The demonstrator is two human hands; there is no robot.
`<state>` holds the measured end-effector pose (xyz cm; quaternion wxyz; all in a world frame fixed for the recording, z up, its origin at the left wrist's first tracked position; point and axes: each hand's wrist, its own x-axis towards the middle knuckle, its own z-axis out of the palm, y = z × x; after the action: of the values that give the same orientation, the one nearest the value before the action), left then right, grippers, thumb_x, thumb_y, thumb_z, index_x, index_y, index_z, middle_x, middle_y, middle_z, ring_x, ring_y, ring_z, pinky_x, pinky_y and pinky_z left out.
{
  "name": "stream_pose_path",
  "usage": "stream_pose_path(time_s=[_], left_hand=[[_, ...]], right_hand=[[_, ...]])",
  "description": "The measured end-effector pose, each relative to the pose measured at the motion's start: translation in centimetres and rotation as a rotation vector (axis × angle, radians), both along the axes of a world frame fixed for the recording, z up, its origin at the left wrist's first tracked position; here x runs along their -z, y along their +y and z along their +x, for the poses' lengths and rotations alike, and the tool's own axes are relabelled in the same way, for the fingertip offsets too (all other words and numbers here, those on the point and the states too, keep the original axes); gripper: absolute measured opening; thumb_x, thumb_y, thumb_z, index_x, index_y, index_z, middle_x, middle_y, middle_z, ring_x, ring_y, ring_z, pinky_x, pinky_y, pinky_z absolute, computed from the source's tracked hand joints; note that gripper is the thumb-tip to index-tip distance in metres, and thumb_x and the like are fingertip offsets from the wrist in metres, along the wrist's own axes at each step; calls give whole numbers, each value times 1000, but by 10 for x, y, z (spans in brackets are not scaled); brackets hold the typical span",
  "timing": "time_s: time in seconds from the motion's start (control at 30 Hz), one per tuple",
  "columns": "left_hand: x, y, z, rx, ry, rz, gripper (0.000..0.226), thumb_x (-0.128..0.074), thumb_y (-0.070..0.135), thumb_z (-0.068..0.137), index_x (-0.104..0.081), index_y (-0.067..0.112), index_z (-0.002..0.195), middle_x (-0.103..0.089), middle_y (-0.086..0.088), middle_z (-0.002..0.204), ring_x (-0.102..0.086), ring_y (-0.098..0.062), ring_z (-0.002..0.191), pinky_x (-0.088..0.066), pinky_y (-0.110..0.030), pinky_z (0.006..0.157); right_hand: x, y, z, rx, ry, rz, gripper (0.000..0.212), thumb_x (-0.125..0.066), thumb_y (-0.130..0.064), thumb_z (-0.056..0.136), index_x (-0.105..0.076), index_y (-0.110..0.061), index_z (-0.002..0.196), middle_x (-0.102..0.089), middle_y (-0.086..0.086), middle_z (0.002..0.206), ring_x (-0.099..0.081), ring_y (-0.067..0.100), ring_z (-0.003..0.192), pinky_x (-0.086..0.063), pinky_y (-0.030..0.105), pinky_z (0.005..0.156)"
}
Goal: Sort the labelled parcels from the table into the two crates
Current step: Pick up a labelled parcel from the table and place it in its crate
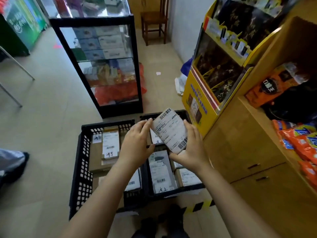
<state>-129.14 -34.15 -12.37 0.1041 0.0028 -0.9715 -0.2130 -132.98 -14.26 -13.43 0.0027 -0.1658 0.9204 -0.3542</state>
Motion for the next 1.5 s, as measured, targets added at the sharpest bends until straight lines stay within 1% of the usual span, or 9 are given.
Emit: stream_pose_path(time_s=[0.17,0.33,0.5,0.73,0.9,1.03,1.13,1.27,1.5], left_hand=[[70,13,-3,-83,-199,173,90,-72,24,82,-18,19,153,-31,-2,152,-31,-18,137,-30,-29,109],[141,29,14,-251,-378,351,92,-73,23,81,-16,20,153,-31,2,151,-32,-13,135,-30,-21,101],[194,49,36,-389,-522,418,89,-70,23,82,-17,18,153,-33,1,149,-37,-14,132,-39,-27,100],[240,71,51,-438,-636,415,94,-71,24,83,-10,19,154,-30,-1,151,-40,-18,131,-43,-31,93],[255,80,57,-453,-708,406,88,-65,33,87,-9,21,155,-17,-2,159,-31,-20,140,-37,-34,105],[260,86,61,-462,-762,424,80,-59,36,91,-13,20,155,-15,-2,160,-25,-19,143,-30,-35,112],[266,90,62,-417,-803,384,70,-56,36,93,-24,17,152,-19,-1,159,-29,-21,141,-34,-37,111],[273,91,61,-408,-813,338,68,-55,36,94,-24,19,152,-15,-3,160,-25,-24,143,-34,-41,112],[279,98,52,-313,-860,133,71,-49,44,95,-13,26,154,3,-7,162,-28,-28,139,-34,-42,109]], right_hand=[[60,6,-23,-154,-257,38,111,-84,-32,64,-19,-23,153,-25,-9,148,-23,9,136,-27,28,111],[122,10,-39,-301,-442,123,110,-84,-24,63,-20,-29,152,-18,-12,143,-20,3,127,-30,27,105],[185,10,-41,-350,-626,191,107,-83,-21,65,-20,-38,149,-10,-10,144,-18,21,139,-33,38,113],[237,17,-43,-434,-732,312,108,-75,-3,71,-14,-44,149,2,-8,151,-11,29,144,-34,47,113],[254,22,-42,-529,-749,382,109,-78,-7,71,-12,-42,150,-2,-6,148,-13,27,142,-33,44,114],[261,26,-40,-592,-736,445,112,-78,-11,73,-5,-44,152,1,-6,153,-3,22,145,-30,43,114],[264,31,-40,-599,-715,482,104,-77,-18,78,-9,-35,155,5,-4,159,5,20,147,-21,43,117],[271,42,-36,-566,-571,521,77,-65,-20,89,-23,-25,153,-2,2,162,3,22,147,-15,41,120],[278,57,-23,-597,-531,583,75,-55,-22,96,-11,-29,156,2,2,164,4,23,150,-20,39,118]])
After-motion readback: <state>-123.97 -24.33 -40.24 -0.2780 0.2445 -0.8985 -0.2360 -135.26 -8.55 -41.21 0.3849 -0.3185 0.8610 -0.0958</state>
